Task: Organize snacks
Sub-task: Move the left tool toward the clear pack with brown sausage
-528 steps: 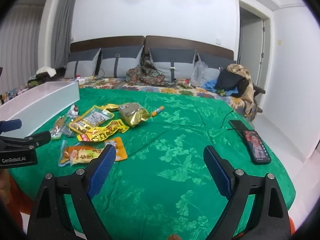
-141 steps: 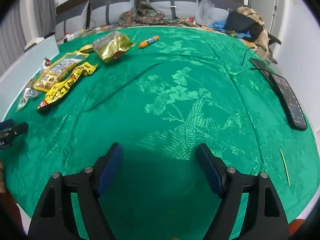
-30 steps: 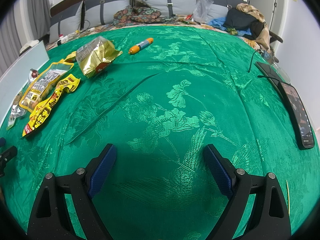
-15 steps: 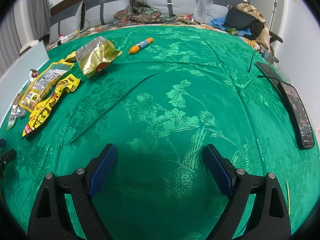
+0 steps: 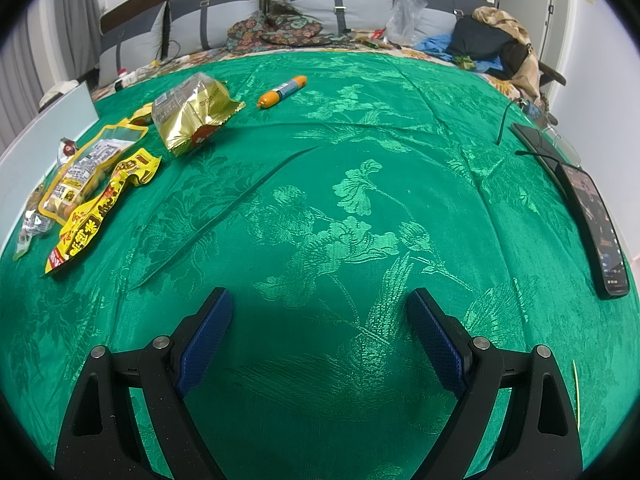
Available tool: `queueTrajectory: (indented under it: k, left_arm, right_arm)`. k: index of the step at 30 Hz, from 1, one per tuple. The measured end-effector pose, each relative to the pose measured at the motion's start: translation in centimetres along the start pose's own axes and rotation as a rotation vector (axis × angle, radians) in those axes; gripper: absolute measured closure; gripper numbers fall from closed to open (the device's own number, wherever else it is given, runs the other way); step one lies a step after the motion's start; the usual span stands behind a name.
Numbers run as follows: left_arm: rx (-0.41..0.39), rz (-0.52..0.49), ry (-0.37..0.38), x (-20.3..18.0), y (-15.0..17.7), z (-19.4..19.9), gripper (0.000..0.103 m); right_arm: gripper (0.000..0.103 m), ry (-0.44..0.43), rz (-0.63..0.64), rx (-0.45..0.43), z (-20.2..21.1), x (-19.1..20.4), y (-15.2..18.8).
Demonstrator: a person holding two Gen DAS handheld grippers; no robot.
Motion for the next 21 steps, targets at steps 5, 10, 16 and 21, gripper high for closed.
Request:
queueTrajectory:
  k: [5,10,16,21]
  left_arm:
    - [-0.018,0.094,-0.006,1.9,-2.6,-0.5,0.001]
    - [-0.035,0.187,-0.041,4.2,-5.2,-1.6,0.01]
    - [0.04,0.127,-0.081,4.2,-6.1,-5.2,0.018]
    - [0.085,0.127,-0.119,5.0,-6.1,-7.8,0.017]
  right_arm:
    - [0.011,0.0,0.0,0.0,0.0,0.0,0.0]
    - [0.011,0.0,0.0,0.0,0.0,0.0,0.0]
    - [0.011,0.0,0.0,0.0,0.0,0.0,0.0]
    - [0.011,0.0,0.0,0.0,0.0,0.0,0.0]
Point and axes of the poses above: each gripper's, at about its wrist camera, not at the fingertips, and z roughly against the way its jaws point, x to its left, y to its underside, the point moved 5 cm from there along -z, roughly the way its jaws point, and after that the axes turned 14 degrees about y, right-handed, at the moved point
